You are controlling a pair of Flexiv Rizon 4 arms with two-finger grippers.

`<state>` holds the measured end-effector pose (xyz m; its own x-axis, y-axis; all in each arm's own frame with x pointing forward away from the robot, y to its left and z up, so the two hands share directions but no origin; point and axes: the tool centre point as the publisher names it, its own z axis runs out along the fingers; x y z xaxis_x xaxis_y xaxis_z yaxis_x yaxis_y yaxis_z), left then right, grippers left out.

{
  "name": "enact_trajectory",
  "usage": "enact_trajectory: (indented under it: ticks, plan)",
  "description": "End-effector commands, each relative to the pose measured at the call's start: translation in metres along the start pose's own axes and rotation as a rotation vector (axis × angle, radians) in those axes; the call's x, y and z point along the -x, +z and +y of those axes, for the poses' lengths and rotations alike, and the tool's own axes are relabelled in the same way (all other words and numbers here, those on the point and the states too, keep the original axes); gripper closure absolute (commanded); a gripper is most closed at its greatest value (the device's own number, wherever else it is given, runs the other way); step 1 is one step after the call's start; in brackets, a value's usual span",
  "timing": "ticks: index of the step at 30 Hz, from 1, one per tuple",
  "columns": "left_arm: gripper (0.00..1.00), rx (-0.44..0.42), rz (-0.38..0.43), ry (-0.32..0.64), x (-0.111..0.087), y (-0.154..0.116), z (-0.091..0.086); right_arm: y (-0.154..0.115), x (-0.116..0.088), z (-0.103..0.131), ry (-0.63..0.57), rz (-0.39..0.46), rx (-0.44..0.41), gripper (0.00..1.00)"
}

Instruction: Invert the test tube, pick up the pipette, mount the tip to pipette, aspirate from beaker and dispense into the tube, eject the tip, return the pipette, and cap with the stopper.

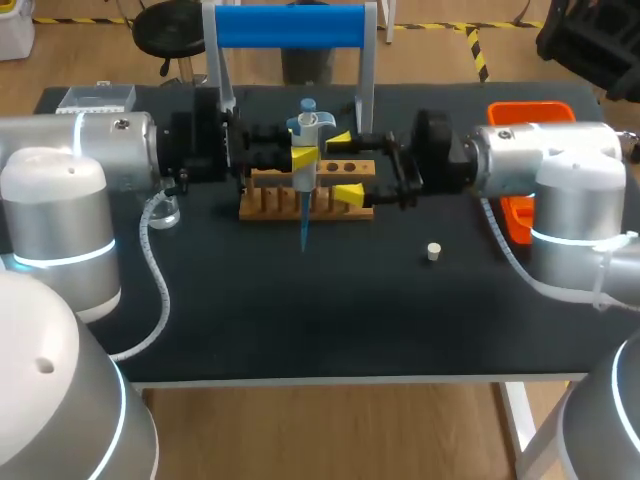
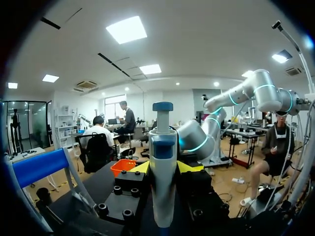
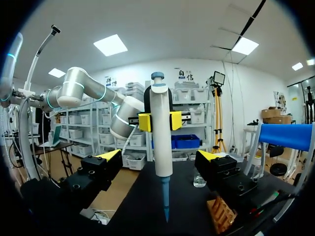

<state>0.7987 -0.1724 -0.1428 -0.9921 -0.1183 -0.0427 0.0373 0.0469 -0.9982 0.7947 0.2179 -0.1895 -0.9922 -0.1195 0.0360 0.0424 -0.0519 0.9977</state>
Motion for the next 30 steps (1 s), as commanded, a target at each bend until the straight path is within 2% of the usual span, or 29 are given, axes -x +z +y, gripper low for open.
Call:
enact_trajectory:
  ticks: [1,11,30]
  plan:
    - [1.00,-0.001,-0.007,0.001,-0.002,0.001,0.000,0.011,0.004,0.000,-0.004,0.011,-0.009,0.00]
    - [1.00,-0.001,-0.007,0.001,-0.002,0.001,0.000,0.030,0.004,0.000,-0.037,0.011,-0.031,0.00]
    - [1.00,-0.001,-0.007,0.001,-0.002,0.001,0.000,0.049,0.006,0.000,-0.034,0.008,-0.043,0.00]
